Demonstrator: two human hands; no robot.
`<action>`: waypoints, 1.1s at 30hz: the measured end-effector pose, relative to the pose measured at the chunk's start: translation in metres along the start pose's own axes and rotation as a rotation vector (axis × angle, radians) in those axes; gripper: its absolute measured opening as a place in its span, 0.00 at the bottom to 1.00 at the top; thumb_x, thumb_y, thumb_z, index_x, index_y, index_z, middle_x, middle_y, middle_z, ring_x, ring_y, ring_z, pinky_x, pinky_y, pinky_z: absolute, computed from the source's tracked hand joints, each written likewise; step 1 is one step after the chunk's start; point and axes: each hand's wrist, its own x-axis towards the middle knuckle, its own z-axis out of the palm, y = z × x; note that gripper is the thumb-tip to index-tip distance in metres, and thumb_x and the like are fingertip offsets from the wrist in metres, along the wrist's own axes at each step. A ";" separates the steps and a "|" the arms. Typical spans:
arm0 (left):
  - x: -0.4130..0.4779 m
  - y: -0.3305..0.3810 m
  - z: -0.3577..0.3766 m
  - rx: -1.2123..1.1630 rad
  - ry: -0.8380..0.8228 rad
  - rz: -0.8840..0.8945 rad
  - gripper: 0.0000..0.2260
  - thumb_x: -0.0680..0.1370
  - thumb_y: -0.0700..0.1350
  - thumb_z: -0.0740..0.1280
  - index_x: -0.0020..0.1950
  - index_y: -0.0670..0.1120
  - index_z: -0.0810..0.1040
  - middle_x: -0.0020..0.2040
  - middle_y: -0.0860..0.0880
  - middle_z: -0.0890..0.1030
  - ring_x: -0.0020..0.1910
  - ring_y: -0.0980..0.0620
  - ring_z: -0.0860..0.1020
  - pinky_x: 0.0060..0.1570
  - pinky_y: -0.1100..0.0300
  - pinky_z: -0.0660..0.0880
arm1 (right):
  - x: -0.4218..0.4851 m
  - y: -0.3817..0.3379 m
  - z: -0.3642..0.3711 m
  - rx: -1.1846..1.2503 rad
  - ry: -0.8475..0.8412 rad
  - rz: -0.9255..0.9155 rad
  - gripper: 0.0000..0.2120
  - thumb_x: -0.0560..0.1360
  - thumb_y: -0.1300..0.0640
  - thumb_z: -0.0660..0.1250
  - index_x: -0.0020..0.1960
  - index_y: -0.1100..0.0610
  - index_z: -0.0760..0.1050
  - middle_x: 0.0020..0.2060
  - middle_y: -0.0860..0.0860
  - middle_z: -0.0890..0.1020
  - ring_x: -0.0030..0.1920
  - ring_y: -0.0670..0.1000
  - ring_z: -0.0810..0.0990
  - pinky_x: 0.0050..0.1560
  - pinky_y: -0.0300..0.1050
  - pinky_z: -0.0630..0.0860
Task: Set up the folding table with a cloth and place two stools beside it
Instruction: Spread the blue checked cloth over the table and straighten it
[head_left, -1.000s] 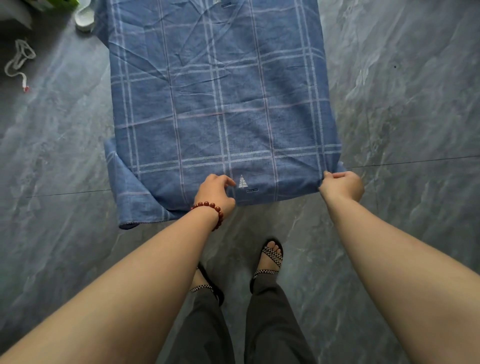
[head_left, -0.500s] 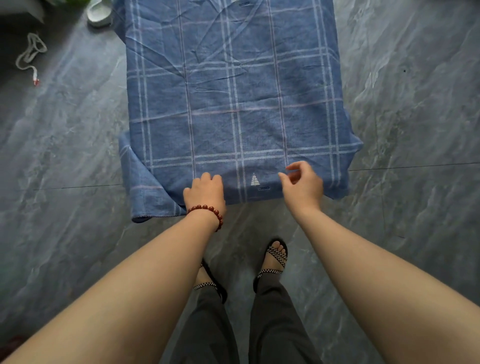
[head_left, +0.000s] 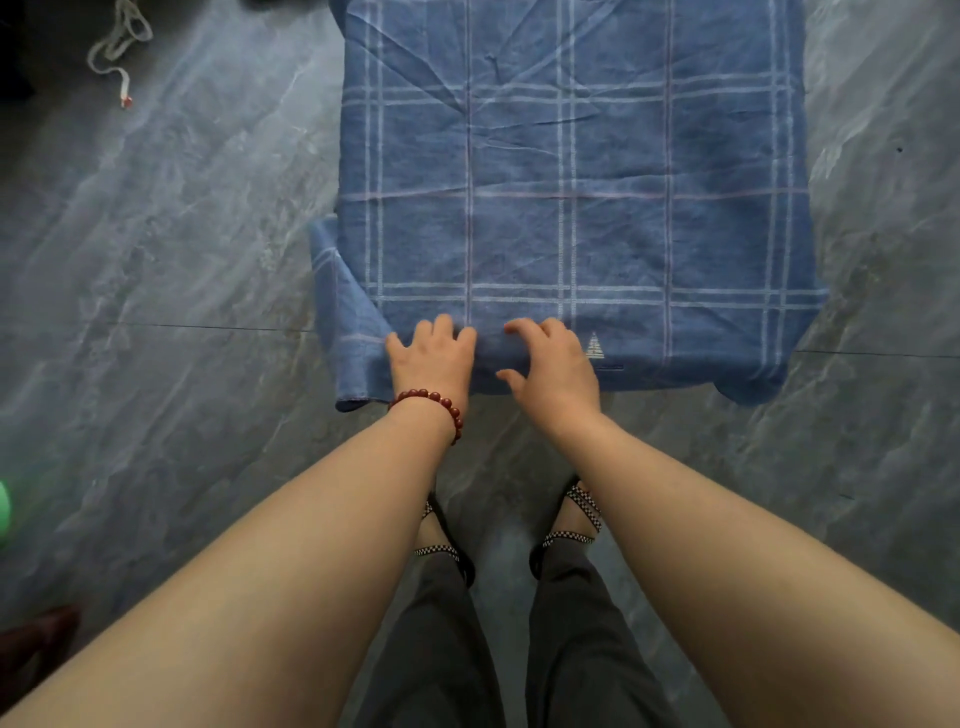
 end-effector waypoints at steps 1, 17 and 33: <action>0.000 -0.006 0.000 -0.006 0.006 0.001 0.23 0.70 0.39 0.70 0.62 0.49 0.67 0.60 0.46 0.68 0.61 0.45 0.67 0.60 0.45 0.64 | 0.001 -0.005 0.004 -0.015 0.005 0.014 0.22 0.72 0.54 0.71 0.64 0.49 0.70 0.56 0.52 0.72 0.59 0.54 0.71 0.57 0.51 0.72; -0.026 -0.099 0.033 -0.299 -0.101 -0.011 0.18 0.74 0.36 0.67 0.61 0.44 0.67 0.60 0.42 0.67 0.57 0.43 0.69 0.55 0.49 0.73 | 0.008 -0.042 0.027 -0.419 0.081 0.051 0.07 0.78 0.56 0.62 0.53 0.55 0.76 0.52 0.53 0.76 0.54 0.56 0.72 0.47 0.48 0.65; -0.012 -0.057 0.010 -0.301 0.116 0.100 0.24 0.75 0.38 0.64 0.69 0.50 0.65 0.69 0.50 0.64 0.66 0.47 0.65 0.59 0.51 0.69 | -0.004 -0.020 -0.002 -0.148 0.128 0.078 0.22 0.76 0.49 0.65 0.67 0.53 0.67 0.63 0.50 0.70 0.63 0.54 0.69 0.59 0.50 0.69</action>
